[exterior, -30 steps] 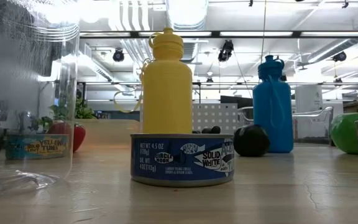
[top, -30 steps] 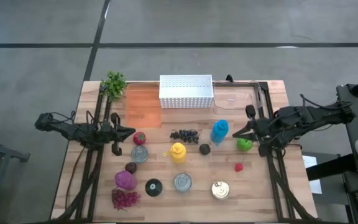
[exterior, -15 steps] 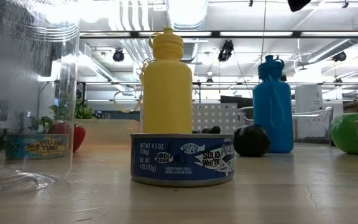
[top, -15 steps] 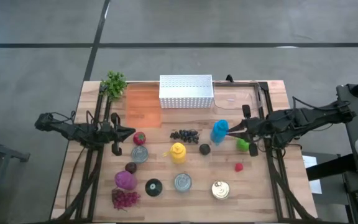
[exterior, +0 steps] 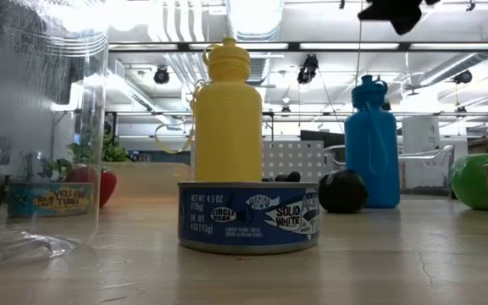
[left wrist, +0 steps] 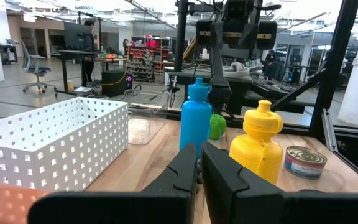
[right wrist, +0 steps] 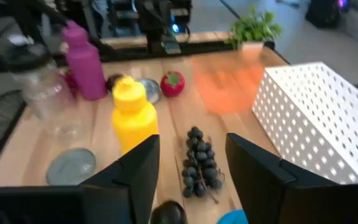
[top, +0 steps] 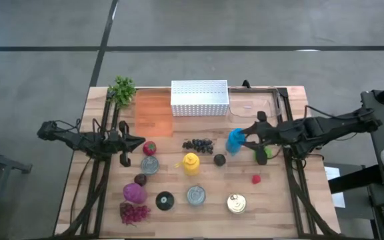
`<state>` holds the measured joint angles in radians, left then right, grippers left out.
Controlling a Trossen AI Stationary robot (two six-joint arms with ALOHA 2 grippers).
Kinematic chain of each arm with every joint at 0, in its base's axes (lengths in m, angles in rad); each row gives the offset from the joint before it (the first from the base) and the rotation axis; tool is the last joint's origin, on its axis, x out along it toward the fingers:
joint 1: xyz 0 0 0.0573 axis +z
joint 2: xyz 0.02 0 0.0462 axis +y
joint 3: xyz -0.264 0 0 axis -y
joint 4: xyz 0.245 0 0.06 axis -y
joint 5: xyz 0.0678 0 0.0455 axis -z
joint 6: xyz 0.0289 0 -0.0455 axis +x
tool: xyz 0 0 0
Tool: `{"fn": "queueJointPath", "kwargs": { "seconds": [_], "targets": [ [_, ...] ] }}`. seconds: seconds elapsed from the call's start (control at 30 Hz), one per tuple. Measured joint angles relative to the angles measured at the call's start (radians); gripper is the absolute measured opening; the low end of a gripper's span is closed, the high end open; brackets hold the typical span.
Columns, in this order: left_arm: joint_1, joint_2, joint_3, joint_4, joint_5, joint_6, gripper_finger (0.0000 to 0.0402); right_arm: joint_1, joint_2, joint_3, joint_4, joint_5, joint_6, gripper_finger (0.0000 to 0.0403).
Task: Pick & Place Food Item
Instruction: Put the blue water bottle into the transparent bin
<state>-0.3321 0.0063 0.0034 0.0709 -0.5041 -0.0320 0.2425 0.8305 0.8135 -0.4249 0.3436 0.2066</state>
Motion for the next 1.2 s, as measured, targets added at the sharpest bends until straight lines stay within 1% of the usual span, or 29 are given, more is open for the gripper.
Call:
{"fn": "queueJointPath", "kwargs": {
  "seconds": [0.13, 0.3, 0.5, 0.57, 0.9, 1.2],
  "targets": [
    [0.000, 0.000, 0.000, 0.000, 0.000, 0.000, 0.0028, -0.037, 0.024, 0.000, -0.029, 0.000, 0.014, 0.0201],
    [0.000, 0.000, 0.000, 0.000, 0.000, 0.000, 0.0028, -0.107, 0.051, 0.000, -0.037, 0.001, 0.024, 0.0203],
    [0.000, 0.000, 0.000, 0.000, 0.000, 0.001, 0.0028, -0.170, 0.071, 0.000, -0.130, 0.000, 0.088, 0.0203],
    [0.000, 0.000, 0.000, 0.000, 0.000, 0.001, 0.0028, -0.176, 0.075, 0.000, -0.162, -0.002, 0.090, 0.0203],
    [0.000, 0.000, 0.000, 0.000, 0.000, 0.002, 0.0028, -0.179, 0.096, 0.000, -0.164, -0.002, 0.083, 0.0203],
    [0.000, 0.000, 0.000, 0.000, 0.000, 0.001, 0.0028, -0.178, 0.164, -0.003, -0.174, -0.002, 0.078, 0.0203]
  ]
}}
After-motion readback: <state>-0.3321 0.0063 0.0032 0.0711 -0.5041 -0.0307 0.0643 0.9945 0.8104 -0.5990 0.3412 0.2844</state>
